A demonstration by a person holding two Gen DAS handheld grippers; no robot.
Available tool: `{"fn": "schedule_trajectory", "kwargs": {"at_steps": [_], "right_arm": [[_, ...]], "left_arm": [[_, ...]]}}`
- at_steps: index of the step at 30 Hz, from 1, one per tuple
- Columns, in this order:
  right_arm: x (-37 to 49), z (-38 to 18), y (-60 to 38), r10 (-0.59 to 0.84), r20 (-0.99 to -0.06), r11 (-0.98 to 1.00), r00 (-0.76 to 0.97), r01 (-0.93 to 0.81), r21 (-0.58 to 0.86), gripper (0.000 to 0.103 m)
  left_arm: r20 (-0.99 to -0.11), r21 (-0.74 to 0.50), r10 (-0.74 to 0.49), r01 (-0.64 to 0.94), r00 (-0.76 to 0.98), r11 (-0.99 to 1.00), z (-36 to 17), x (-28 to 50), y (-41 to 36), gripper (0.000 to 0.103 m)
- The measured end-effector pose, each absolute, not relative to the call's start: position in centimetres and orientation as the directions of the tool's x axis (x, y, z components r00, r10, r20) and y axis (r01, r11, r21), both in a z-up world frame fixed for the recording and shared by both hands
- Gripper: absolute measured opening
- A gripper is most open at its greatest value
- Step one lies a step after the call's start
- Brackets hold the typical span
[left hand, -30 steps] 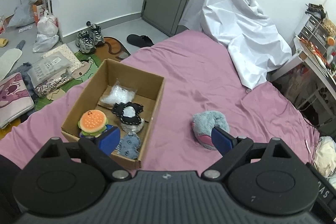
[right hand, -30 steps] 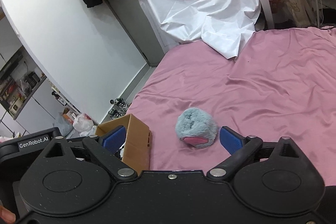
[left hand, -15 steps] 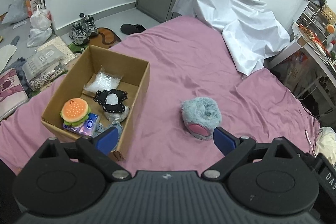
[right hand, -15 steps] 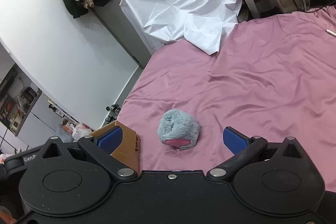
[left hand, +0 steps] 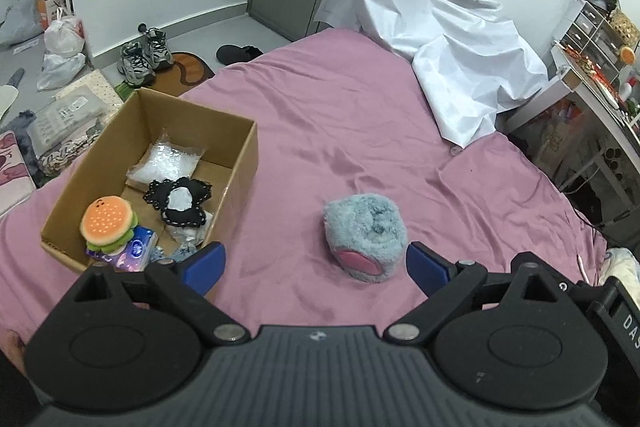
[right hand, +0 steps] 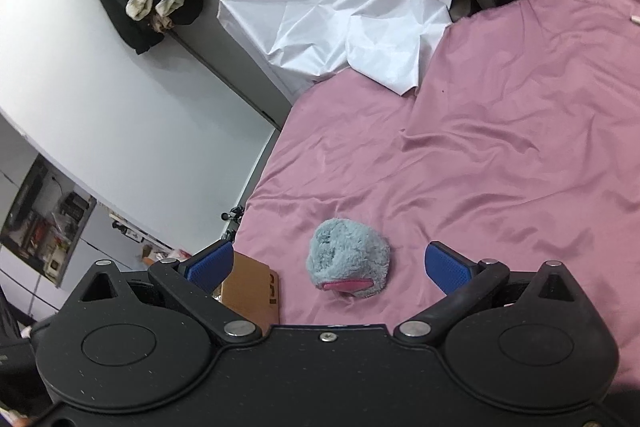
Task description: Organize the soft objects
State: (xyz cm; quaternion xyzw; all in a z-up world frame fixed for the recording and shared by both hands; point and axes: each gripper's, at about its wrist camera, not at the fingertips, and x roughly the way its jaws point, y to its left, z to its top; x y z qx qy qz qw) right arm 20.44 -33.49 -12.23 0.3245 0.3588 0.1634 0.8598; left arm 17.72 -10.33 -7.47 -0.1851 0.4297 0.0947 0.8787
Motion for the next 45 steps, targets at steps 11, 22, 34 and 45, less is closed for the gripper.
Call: {"fn": "schedule_trajectory", "kwargs": {"at_steps": [11,22,34,45], "right_arm": [[24.5,-14.9,-32.6,0.502,-0.569,0.744,0.651,0.01,0.668,0.102],[27.5,-18.8,-32.0,0.585,-0.601,0.679,0.545,0.076,0.73,0.069],[29.7,-20.6,-30.3,0.634,-0.612,0.663,0.473,0.077,0.745,0.048],[30.9,-22.0,-29.8,0.647,-0.625,0.66,0.436,0.09,0.746,0.049]], "left_arm": [[-0.782,-0.323,-0.035,-0.356,0.623,0.877,-9.9,20.6,-10.3,0.094],[-0.802,-0.38,-0.081,-0.401,0.592,0.833,-13.7,23.8,-10.2,0.066],[-0.828,-0.415,-0.131,-0.438,0.546,0.797,-17.1,26.3,-10.3,0.03],[-0.844,-0.402,-0.109,-0.483,0.526,0.778,-19.0,27.8,-10.3,0.029]]}}
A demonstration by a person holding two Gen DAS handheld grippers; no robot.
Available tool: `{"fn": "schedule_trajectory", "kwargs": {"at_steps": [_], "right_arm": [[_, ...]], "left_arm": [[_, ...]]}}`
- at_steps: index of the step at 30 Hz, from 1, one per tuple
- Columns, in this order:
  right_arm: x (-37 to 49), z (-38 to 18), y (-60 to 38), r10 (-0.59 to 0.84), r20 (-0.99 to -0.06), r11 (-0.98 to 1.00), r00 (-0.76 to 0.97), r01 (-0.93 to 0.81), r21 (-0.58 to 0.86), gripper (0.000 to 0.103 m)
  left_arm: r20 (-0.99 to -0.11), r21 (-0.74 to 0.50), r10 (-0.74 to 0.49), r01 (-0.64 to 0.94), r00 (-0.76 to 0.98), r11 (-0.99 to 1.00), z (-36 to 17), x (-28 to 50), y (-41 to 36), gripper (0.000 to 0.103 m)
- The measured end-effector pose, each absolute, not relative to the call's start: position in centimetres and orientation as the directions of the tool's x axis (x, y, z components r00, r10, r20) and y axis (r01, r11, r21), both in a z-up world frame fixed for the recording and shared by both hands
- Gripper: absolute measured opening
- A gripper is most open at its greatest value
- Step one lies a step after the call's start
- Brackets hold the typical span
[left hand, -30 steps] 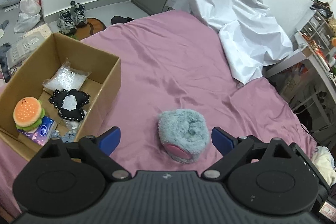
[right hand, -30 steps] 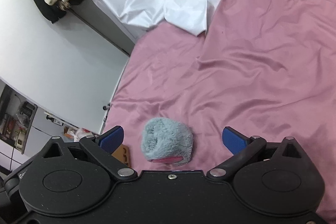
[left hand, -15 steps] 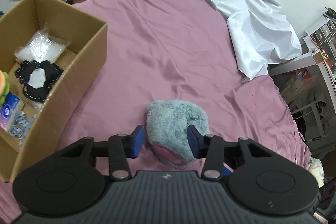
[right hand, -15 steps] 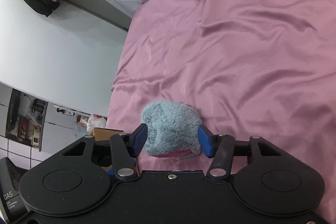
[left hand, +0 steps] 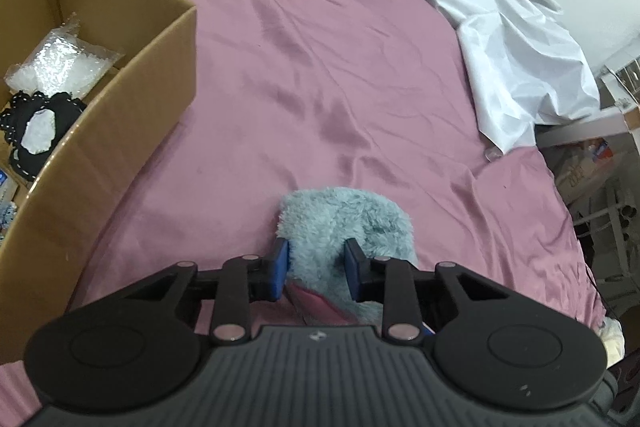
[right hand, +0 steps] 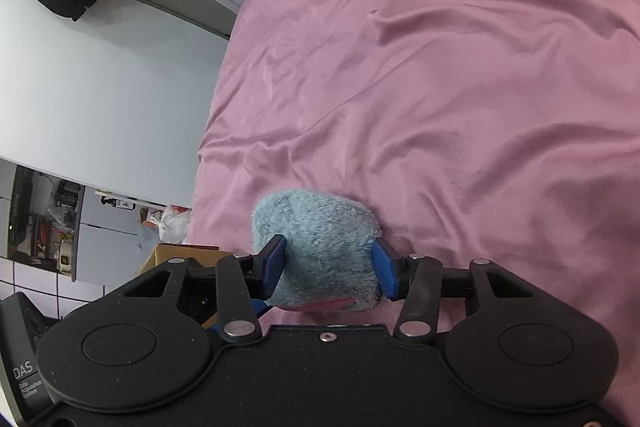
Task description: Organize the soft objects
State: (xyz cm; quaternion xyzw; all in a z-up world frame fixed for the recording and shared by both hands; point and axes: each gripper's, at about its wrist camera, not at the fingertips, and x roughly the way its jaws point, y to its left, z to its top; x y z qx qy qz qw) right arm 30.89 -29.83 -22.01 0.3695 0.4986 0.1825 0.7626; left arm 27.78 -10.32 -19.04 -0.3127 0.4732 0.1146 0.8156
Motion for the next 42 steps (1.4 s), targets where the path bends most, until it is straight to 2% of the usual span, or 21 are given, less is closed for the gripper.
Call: {"fn": "schedule_trajectory", "kwargs": {"at_steps": [4,14,30,42], "right_arm": [[31.1,-22.3,-29.9,0.648,-0.622,0.654,0.44,0.098,0.75,0.049],[29.9,-21.7,-30.6,0.648,-0.608,0.644,0.458,0.096,0.759,0.026],[26.2,-18.6,-30.1,0.644,-0.572,0.644,0.507,0.043,0.764,0.024],[23.0,-15.9,-29.5,0.632,-0.53,0.622,0.566,0.038,0.782,0.024]], "left_arm": [[-0.846,-0.401,-0.11,-0.485,0.522,0.777,-19.1,27.9,-10.3,0.029],[-0.833,-0.422,-0.122,-0.478,0.539,0.77,-17.9,26.6,-10.5,0.017],[-0.809,-0.418,-0.1,-0.447,0.58,0.791,-14.1,22.2,-10.8,0.015],[-0.766,-0.464,-0.146,-0.382,0.626,0.799,-11.2,19.0,-9.5,0.015]]}}
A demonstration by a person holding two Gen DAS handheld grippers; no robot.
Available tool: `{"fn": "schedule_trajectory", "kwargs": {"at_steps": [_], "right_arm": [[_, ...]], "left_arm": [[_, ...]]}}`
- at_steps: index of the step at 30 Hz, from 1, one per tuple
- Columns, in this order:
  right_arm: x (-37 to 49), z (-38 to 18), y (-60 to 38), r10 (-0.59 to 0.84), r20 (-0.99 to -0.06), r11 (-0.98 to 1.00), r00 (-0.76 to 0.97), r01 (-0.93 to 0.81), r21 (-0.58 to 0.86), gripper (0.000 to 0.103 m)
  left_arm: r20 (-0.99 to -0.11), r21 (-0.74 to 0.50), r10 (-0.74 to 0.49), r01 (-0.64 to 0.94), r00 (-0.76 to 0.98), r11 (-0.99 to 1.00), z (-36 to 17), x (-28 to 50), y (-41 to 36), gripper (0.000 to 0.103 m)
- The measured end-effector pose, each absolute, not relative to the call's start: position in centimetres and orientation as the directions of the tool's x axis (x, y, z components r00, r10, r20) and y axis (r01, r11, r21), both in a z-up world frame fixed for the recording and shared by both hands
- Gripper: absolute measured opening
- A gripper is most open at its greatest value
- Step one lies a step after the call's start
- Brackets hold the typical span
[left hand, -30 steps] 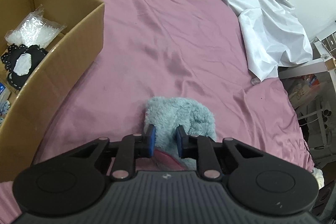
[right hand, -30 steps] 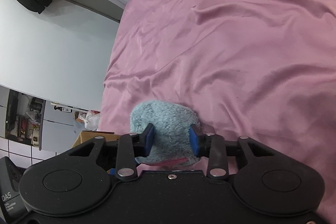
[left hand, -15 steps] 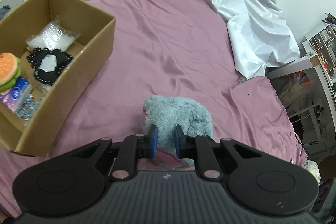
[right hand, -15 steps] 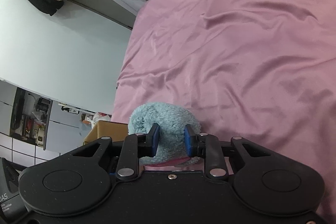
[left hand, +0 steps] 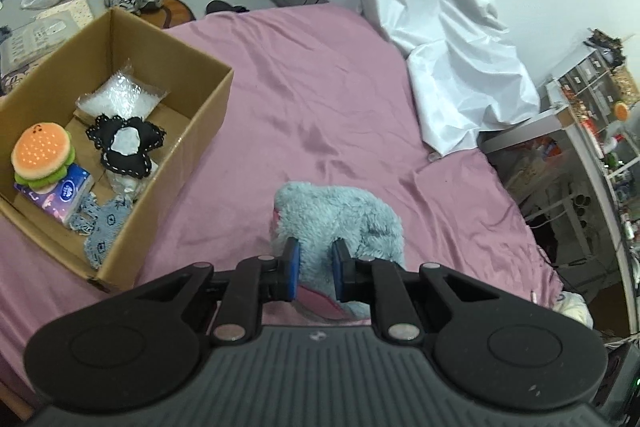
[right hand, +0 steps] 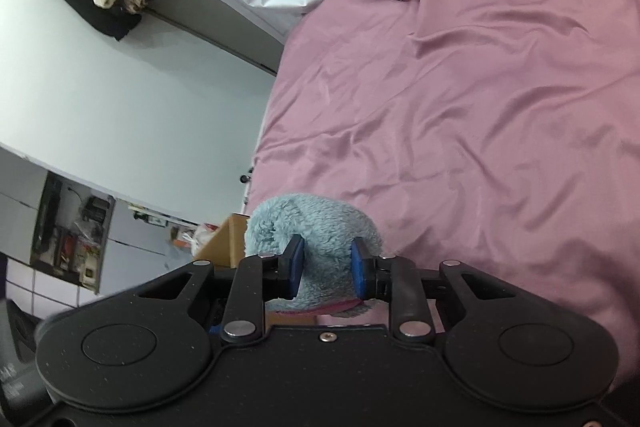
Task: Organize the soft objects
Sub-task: 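Lift the grey fluffy plush and carry it over the cardboard box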
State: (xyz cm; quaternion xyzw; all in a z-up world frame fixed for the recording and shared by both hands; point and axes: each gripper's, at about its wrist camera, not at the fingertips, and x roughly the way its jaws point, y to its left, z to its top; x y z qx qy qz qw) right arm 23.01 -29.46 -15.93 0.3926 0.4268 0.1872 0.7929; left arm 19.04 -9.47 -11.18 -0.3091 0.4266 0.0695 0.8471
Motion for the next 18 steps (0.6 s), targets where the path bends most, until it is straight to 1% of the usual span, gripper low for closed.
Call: {"fn": "schedule_trajectory", "kwargs": {"at_steps": [4,10,18], "right_arm": [[22.2,-14.6,-28.9,0.626,-0.52,0.639,0.582,0.0,0.769,0.024],[21.5,-12.6,-28.3,0.632,-0.493,0.635,0.598,-0.035,0.772,0.024],[20.5,-10.4,-26.6,0.64,-0.478,0.647,0.602,-0.087,0.757,0.024]], "left_arm": [[-0.75,-0.458,-0.138,-0.357,0.647,0.814,-9.7,18.0,-9.3,0.015],[-0.716,-0.481,-0.144,-0.333,0.683,0.811,-7.9,16.5,-8.3,0.015],[-0.693,-0.49,-0.128,-0.333,0.71,0.806,-6.1,14.8,-6.7,0.015]]}}
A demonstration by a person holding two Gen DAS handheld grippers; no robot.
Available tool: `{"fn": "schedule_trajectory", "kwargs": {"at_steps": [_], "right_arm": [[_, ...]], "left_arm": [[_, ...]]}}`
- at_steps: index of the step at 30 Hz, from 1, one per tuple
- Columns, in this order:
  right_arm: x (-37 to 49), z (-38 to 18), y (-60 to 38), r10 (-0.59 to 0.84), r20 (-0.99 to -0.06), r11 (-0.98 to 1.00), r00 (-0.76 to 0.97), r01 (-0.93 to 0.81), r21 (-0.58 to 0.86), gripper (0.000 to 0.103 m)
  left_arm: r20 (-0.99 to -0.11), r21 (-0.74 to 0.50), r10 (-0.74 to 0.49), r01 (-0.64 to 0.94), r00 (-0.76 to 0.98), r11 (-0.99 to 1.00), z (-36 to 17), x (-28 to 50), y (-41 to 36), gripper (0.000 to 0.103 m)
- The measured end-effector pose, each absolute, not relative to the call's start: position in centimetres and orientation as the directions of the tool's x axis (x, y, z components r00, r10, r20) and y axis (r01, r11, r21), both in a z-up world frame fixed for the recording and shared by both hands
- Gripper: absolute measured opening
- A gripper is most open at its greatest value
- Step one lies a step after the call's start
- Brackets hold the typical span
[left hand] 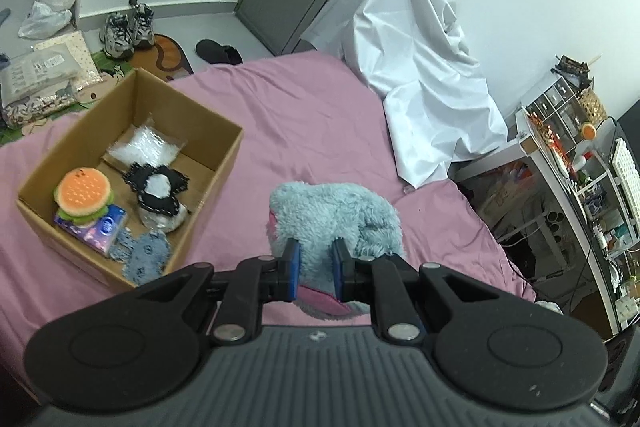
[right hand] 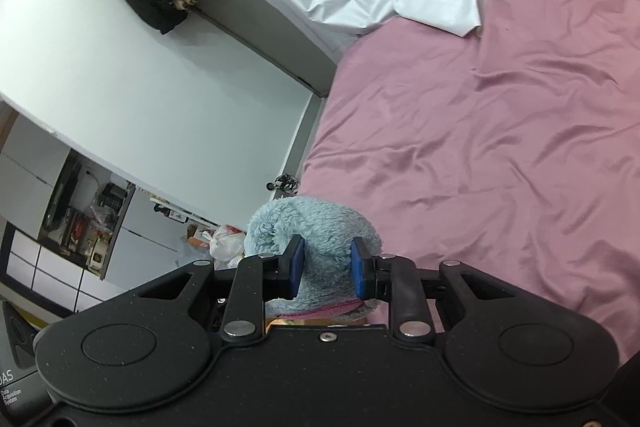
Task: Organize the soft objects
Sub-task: 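Lift the grey fluffy plush and carry it over the cardboard box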
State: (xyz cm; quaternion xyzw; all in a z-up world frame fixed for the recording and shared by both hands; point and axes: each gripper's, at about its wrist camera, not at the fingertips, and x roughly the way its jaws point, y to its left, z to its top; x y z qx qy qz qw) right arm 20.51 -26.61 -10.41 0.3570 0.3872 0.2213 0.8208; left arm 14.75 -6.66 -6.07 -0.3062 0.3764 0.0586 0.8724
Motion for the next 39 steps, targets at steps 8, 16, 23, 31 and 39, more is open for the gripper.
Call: {"fn": "schedule_trajectory", "kwargs": {"at_steps": [8,16,23,31,39], "right_arm": [[19.4,-8.6,-24.0,0.659,-0.467,0.65,0.59,-0.135,0.747,0.024],[18.8,-7.3,-20.9,0.667,-0.464,0.664,0.583,-0.183,0.725,0.024],[18.4,-6.8,-17.9,0.665,-0.481,0.683,0.572,-0.205,0.7,0.024],[18.5,-6.9,-14.6,0.658,-0.509,0.707,0.555,-0.221,0.672,0.024],[19.3,-7.7,-11.8,0.64,-0.552,0.737,0.535,-0.224,0.638,0.024]], "left_arm": [[-0.67,-0.505,-0.107,-0.346,0.735,0.791,-4.8,12.7,-3.9,0.015],[-0.644,-0.538,-0.102,-0.354,0.758,0.765,-4.1,11.5,-0.7,0.015],[-0.638,-0.555,-0.098,-0.367,0.764,0.746,-4.5,11.0,2.2,0.015],[-0.636,-0.576,-0.097,-0.388,0.765,0.72,-5.6,10.6,5.4,0.015],[-0.65,-0.598,-0.11,-0.417,0.752,0.684,-7.3,11.2,8.1,0.015]]}}
